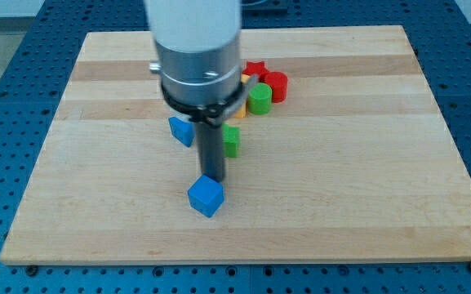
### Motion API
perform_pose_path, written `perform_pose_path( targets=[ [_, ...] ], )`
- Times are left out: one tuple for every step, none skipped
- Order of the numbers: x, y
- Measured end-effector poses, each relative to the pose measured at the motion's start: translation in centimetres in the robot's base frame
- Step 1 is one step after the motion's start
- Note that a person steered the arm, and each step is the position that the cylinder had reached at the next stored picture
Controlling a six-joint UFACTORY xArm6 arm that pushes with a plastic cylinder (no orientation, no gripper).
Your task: Push the blue cube towards bottom center
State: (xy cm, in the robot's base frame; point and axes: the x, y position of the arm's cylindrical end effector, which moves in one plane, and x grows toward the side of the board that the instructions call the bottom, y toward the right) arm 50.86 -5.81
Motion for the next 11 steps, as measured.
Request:
perform_pose_path(
  targets=[
    [-0.1, -3.5],
    [2.4, -4.3],
    [5.1, -3.0],
    [4.7, 0.3],
    [3.4, 1.8],
    [1.8, -0.7],
    [0.3, 0.5],
    [0.8, 3.4],
    [3.9, 5.8],
    [5.2, 6.5],
    [5.2, 1.5]
  ],
)
